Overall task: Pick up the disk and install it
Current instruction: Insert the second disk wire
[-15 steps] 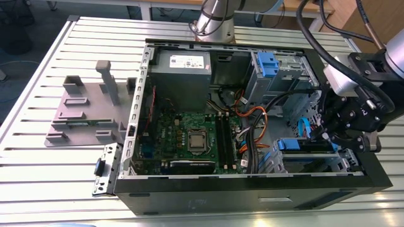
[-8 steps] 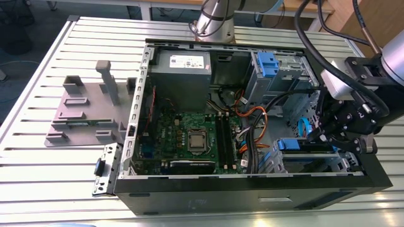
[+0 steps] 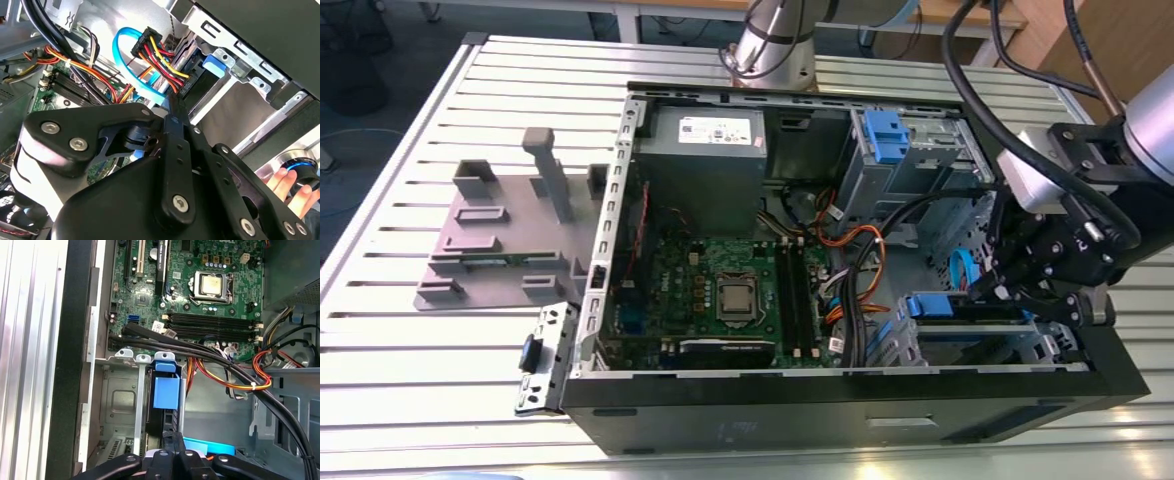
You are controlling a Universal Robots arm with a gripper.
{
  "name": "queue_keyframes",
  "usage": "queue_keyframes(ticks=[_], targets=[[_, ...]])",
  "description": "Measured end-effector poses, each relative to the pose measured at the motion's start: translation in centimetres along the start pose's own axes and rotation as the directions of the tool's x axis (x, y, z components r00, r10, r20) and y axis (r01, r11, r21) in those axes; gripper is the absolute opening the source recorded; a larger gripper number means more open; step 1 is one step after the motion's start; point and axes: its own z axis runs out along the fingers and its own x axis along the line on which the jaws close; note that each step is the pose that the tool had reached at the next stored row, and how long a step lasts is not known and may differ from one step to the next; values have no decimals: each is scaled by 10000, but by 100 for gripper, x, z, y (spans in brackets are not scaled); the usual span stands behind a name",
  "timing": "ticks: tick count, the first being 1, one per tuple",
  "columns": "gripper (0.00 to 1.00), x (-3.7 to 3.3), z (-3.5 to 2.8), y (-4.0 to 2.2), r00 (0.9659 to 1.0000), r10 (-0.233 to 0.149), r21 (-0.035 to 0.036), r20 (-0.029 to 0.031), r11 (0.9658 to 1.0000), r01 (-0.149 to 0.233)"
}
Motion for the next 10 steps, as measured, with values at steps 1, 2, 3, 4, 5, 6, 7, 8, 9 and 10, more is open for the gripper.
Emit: queue_keyframes(ticks=[1, 2, 3, 4, 5, 6, 7, 8, 9, 10], targets=[[11, -1, -7, -1, 10000, -1, 1, 8, 10000, 1], [11, -3, -18, -2, 10000, -3, 3, 19, 10000, 3], [11, -3, -38, -4, 10000, -4, 2, 15, 10000, 4], [11, -5, -68, -7, 10000, -4, 1, 2, 10000, 4], [11, -6, -89, -12, 10000, -3, 0, 3, 10000, 3], [11, -7, -108, -18, 10000, -1, 0, 6, 10000, 1], [11, -8, -124, -28, 10000, -1, 1, 8, 10000, 1], [11, -8, -138, -40, 10000, -2, 1, 12, 10000, 2], [11, -9, -152, -52, 10000, -2, 1, 12, 10000, 2], [11, -10, -168, -63, 10000, -2, 1, 12, 10000, 2]])
